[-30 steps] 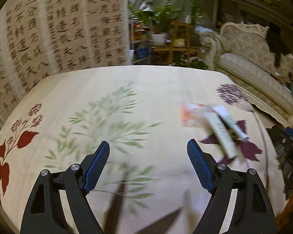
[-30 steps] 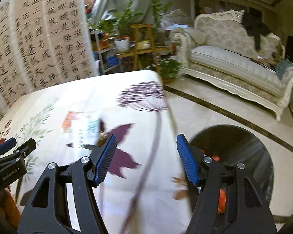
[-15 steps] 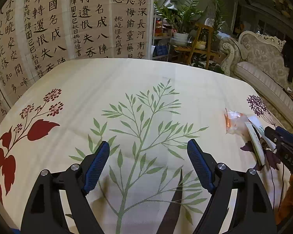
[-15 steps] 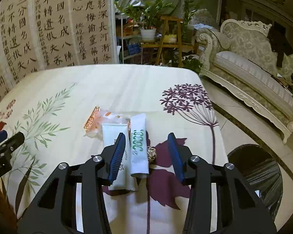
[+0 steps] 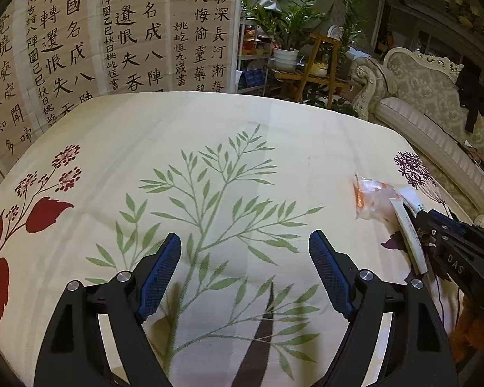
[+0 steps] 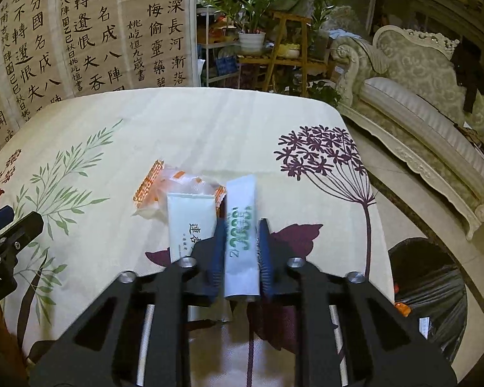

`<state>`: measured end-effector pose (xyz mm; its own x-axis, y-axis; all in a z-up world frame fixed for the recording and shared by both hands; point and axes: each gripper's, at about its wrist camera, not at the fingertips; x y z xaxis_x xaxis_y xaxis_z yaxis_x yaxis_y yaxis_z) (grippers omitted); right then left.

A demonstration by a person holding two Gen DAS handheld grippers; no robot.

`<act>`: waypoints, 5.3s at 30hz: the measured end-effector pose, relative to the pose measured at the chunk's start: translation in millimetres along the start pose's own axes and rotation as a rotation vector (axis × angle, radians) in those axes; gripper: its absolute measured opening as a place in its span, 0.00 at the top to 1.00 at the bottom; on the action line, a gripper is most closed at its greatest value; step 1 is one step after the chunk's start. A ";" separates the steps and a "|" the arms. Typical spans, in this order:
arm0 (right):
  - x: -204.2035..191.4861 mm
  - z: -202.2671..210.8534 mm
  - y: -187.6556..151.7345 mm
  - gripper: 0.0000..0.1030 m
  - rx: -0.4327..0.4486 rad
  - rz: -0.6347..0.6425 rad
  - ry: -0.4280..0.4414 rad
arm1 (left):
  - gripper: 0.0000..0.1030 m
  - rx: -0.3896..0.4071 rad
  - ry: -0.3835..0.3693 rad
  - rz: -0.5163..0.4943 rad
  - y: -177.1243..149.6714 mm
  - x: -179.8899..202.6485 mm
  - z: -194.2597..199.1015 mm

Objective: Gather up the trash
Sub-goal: 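Grasp the white toothpaste tube with green print with the right gripper, then grasp the plain white tube with the left gripper while the right gripper holds the toothpaste, then carry both held tubes over the black bin, then open both grippers to drop the tubes into the bin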

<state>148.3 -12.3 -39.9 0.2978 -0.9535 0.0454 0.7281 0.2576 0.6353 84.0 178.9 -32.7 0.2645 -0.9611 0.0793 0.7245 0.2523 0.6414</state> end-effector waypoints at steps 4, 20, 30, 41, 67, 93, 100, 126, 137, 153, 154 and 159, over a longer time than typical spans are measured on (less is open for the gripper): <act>2.1 4.0 -0.4 0.82 0.014 -0.007 0.002 | 0.23 -0.007 -0.010 -0.005 -0.3 6.1 -1.1; 57.2 42.6 -27.4 0.82 0.085 -0.108 -0.051 | 0.23 -0.035 -0.097 -0.111 -2.2 79.4 -3.0; 102.1 49.5 -46.7 0.82 0.094 -0.199 -0.077 | 0.23 -0.067 -0.127 -0.182 -6.2 130.6 -11.2; 128.6 53.3 -61.4 0.82 0.100 -0.259 -0.075 | 0.29 -0.118 -0.093 -0.185 -8.0 138.9 -29.0; 125.6 60.5 -65.6 0.82 0.107 -0.269 -0.076 | 0.90 -0.124 -0.251 -0.189 -12.0 134.7 -11.0; 129.8 97.6 -94.5 0.82 0.128 -0.302 -0.105 | 0.94 -0.030 -0.274 -0.239 -30.9 141.5 33.8; 140.8 111.3 -105.0 0.82 0.146 -0.328 -0.137 | 0.94 0.016 -0.280 -0.290 -36.6 162.7 47.1; 218.1 131.0 -135.6 0.82 0.181 -0.475 -0.284 | 0.94 0.085 -0.389 -0.493 -59.4 289.8 57.6; 239.5 113.5 -135.2 0.82 0.166 -0.508 -0.289 | 0.94 0.061 -0.367 -0.554 -62.1 327.5 32.7; 264.1 89.9 -134.4 0.81 0.136 -0.542 -0.279 | 0.93 0.033 -0.346 -0.607 -60.3 353.3 10.3; 264.7 88.4 -134.1 0.81 0.133 -0.545 -0.277 | 0.90 0.029 -0.343 -0.607 -60.7 353.6 9.1; 266.2 86.3 -133.6 0.80 0.128 -0.548 -0.278 | 0.76 0.014 -0.343 -0.608 -59.9 355.6 6.7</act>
<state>77.0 -314.0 -46.2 -0.2817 -0.9513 -0.1251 0.6448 -0.2842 0.7095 130.4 -178.8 -37.9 -0.4032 -0.9130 -0.0625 0.6711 -0.3414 0.6581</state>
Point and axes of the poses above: each gripper's, at about its wrist camera, not at the fingertips, and z roughly against the way its jaws point, x to its right, y to its top, and after that the axes turned 3 degrees about -x, right-handed
